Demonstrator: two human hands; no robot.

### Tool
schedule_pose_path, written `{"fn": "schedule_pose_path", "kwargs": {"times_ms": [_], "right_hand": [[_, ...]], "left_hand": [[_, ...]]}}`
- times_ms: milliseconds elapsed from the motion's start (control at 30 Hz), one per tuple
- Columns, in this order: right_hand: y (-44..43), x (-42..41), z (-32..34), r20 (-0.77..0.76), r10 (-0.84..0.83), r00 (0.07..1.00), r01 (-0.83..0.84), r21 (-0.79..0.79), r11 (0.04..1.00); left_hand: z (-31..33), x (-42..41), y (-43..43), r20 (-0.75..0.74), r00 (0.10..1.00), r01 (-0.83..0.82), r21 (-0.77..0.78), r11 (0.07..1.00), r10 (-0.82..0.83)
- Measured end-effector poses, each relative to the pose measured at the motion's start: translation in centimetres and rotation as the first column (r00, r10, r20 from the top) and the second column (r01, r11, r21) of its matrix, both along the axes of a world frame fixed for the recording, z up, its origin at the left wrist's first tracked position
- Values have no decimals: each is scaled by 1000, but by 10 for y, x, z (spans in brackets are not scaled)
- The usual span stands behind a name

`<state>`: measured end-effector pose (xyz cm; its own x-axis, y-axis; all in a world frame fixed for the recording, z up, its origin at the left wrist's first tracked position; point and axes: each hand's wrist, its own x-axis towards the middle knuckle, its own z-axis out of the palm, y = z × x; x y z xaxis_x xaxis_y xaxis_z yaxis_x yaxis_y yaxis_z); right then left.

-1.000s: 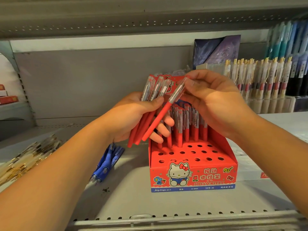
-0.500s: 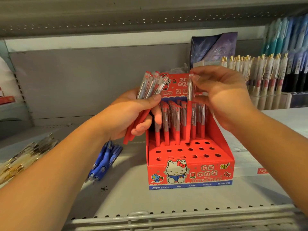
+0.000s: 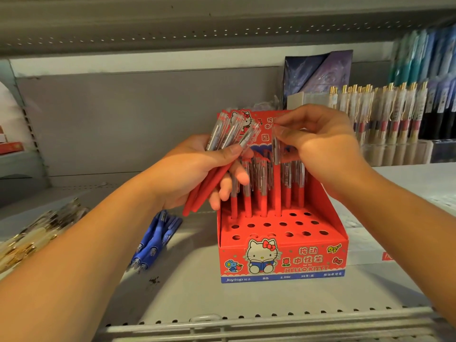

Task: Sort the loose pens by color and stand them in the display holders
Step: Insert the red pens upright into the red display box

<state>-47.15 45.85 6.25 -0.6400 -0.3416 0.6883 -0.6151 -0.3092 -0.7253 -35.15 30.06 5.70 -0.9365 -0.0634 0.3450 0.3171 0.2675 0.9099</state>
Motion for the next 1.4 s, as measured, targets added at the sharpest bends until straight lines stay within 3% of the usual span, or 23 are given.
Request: {"fn": "schedule_pose_path", "kwargs": {"times_ms": [100, 267, 400, 533, 633, 700, 800, 1067, 1200, 1400], "right_hand": [[0, -2, -2, -19, -39, 999, 40, 78, 996], [-3, -8, -9, -169, -224, 960, 264, 269, 926], [-2, -8, -10, -249, -239, 938, 324, 394, 860], [0, -5, -9, -342, -256, 904, 366, 308, 878], [0, 3, -4, -187, -90, 978, 125, 184, 975], [2, 7, 0, -76, 29, 997, -19, 125, 992], [3, 11, 3, -42, 115, 992, -109, 131, 985], [3, 9, 3, -43, 132, 990, -123, 153, 980], [5, 9, 6, 19, 151, 988, -152, 65, 986], [10, 1, 13, 228, 209, 951, -173, -168, 971]], "left_hand": [[0, -1, -2, 17, 1000, 13, 2, 1000, -13], [0, -1, -2, 56, 998, 19, 1, 1000, -19], [0, 1, 0, 93, 995, 37, 7, 999, -37], [-1, 2, 2, 114, 992, 59, 6, 998, -59], [-2, 2, 3, 122, 990, 72, 2, 997, -71], [-2, 2, 4, 134, 987, 84, 3, 996, -84], [-2, 2, 5, 143, 985, 97, 16, 995, -98], [-2, 2, 5, 159, 981, 106, 32, 994, -109], [-1, 3, 4, 198, 972, 119, 50, 992, -127], [-1, 2, 0, 178, 976, 126, 3, 992, -124]]}}
